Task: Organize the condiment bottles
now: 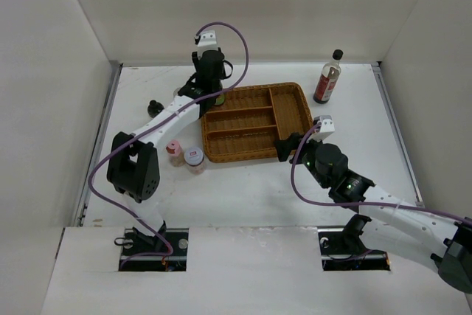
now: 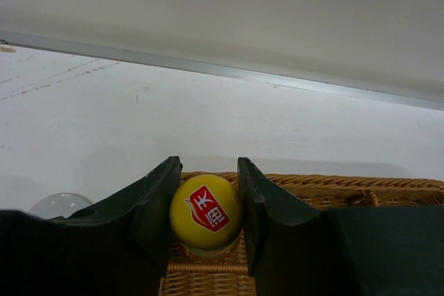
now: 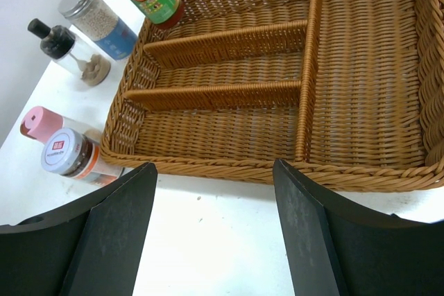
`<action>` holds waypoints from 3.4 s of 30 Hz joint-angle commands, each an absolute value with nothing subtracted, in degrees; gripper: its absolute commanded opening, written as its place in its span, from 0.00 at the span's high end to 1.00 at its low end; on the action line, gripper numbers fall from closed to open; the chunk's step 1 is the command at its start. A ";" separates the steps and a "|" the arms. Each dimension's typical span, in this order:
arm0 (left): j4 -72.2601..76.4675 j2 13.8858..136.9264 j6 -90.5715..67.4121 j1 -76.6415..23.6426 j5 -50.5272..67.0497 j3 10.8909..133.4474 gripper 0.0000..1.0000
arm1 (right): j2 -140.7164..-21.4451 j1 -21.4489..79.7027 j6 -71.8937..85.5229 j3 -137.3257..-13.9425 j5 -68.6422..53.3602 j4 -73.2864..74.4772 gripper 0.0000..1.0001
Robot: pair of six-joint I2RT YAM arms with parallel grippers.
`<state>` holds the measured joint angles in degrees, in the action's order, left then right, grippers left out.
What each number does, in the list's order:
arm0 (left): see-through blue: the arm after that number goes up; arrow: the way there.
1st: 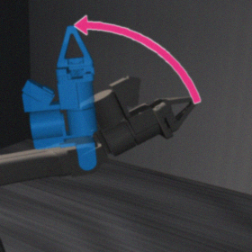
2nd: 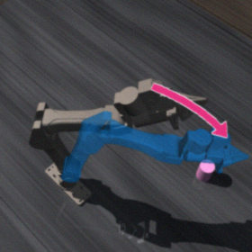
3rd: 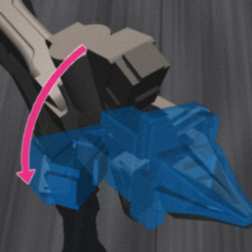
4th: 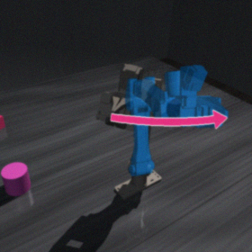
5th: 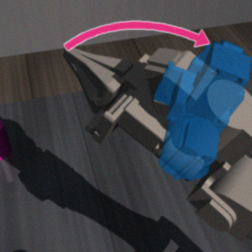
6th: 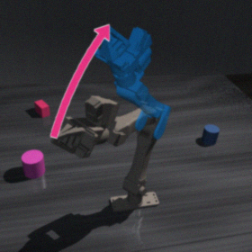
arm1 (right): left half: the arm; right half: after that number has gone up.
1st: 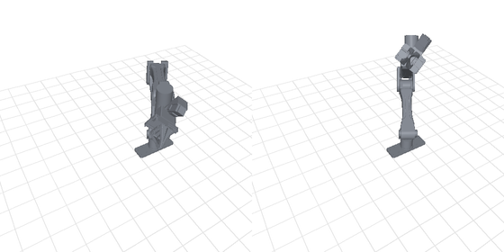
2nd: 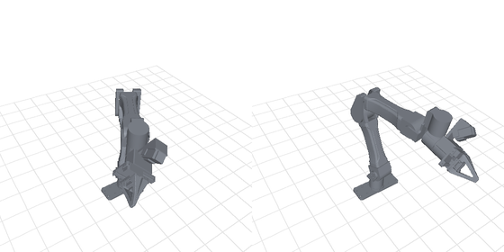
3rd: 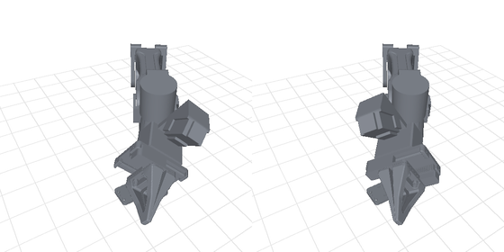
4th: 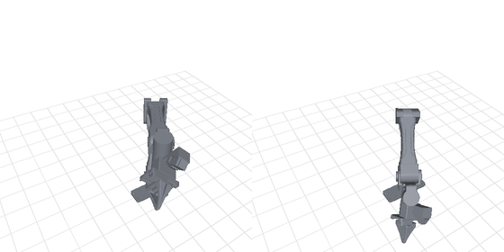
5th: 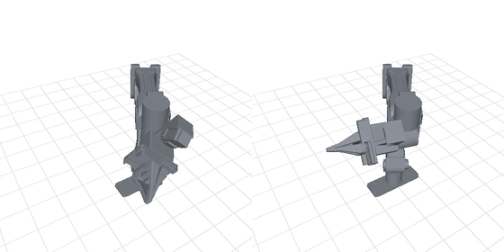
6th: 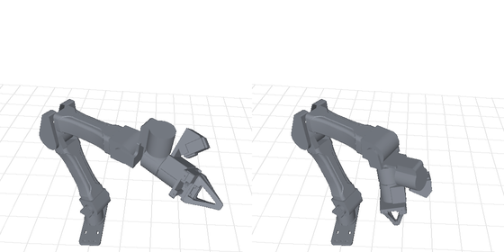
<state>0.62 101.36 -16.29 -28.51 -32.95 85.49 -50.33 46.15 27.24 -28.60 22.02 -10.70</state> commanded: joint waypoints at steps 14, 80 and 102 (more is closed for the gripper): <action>16.78 100.98 -15.73 -28.61 -33.66 77.09 0.85 | -50.89 45.92 27.60 -29.62 22.15 -13.01 0.26; 3.77 74.83 -21.81 -19.11 -38.66 67.06 0.73 | -48.60 45.39 27.42 -29.27 23.73 -10.99 0.27; 8.44 95.87 -19.16 -35.37 -28.56 92.37 0.73 | -41.31 43.20 28.48 -29.88 30.67 -2.20 0.25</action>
